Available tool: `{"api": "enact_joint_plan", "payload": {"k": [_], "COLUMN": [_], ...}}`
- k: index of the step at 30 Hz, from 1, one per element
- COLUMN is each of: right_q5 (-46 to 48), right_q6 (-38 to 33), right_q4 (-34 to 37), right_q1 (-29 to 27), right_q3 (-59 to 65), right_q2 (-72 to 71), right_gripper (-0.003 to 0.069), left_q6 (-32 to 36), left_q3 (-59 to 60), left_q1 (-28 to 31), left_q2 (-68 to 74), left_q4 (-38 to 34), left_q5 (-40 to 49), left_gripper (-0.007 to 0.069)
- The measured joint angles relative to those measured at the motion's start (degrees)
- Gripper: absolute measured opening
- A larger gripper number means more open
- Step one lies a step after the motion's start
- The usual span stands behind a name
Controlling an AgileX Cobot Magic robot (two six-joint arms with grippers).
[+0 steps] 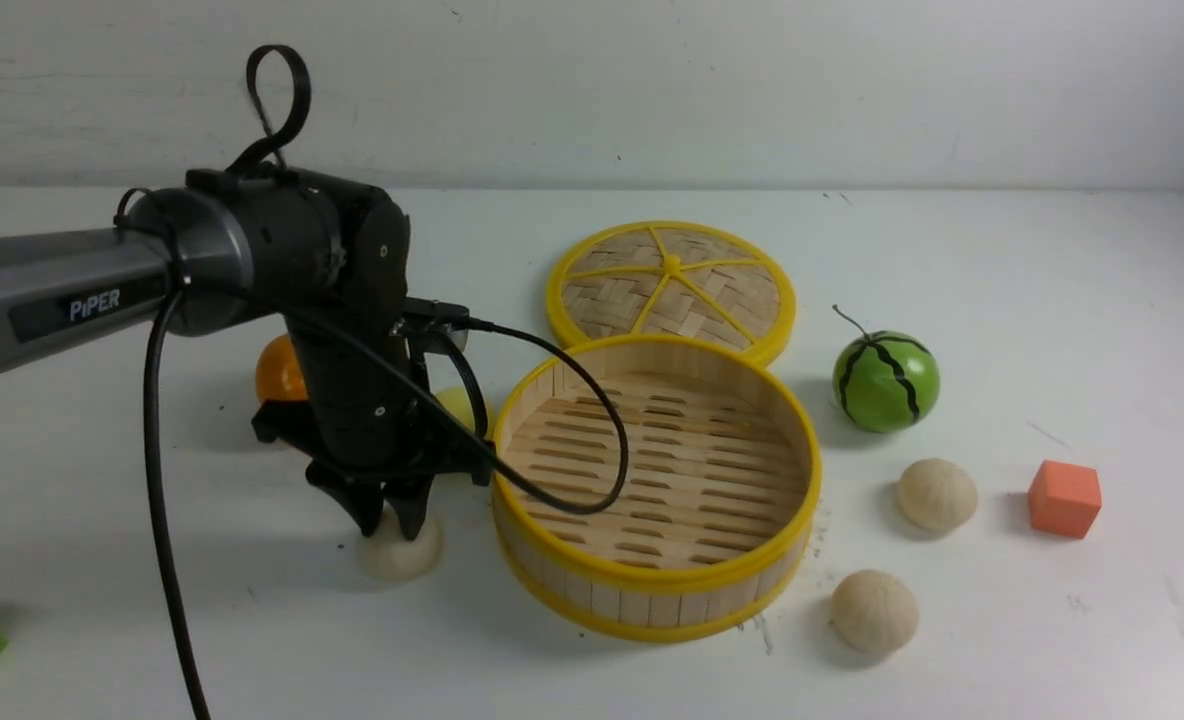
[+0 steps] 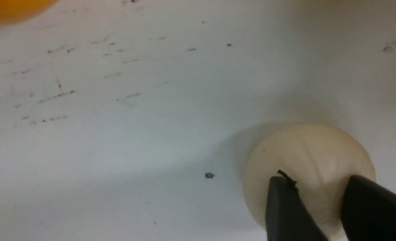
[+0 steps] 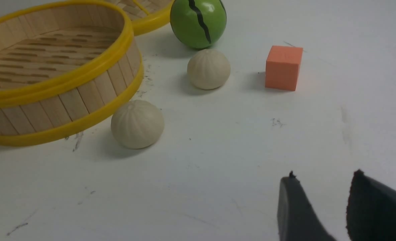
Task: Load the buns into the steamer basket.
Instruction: Use the left arm to grab a steamed stuffed bun, then use the left arm to put the steamed stuffed bun into the steamer
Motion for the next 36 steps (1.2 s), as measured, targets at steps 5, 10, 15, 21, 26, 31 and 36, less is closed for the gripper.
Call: {"api": "enact_joint_plan", "payload": {"k": [5,10,15,21,26,31,36], "right_q5": [0.00,0.00,0.00,0.00,0.00,0.00,0.00], "right_q6": [0.00,0.00,0.00,0.00,0.00,0.00,0.00], "right_q4": [0.00,0.00,0.00,0.00,0.00,0.00,0.00], "right_q1": [0.00,0.00,0.00,0.00,0.00,0.00,0.00], "right_q3": [0.00,0.00,0.00,0.00,0.00,0.00,0.00], "right_q2": [0.00,0.00,0.00,0.00,0.00,0.00,0.00], "right_gripper": [0.0239,0.0239,0.0239,0.0239,0.0239,0.0239,0.0239], "left_q6": [-0.09,-0.09,-0.20,-0.06,0.70,0.79,0.79], "left_q3": [0.00,0.00,-1.43,-7.68,-21.84,-35.51,-43.95], "left_q1": [0.00,0.00,-0.13,-3.38,-9.11,-9.75,-9.70], "left_q2": [0.00,0.00,-1.06,-6.81,-2.93,9.58,19.43], "left_q4": [0.11,0.11,0.11,-0.38,-2.73,-3.17,-0.60], "left_q5": [0.06,0.10,3.03,6.21,6.48,8.81,10.60], "left_gripper": [0.0139,0.0003,-0.0013,-0.0013,-0.0013,-0.0013,-0.0008]}}
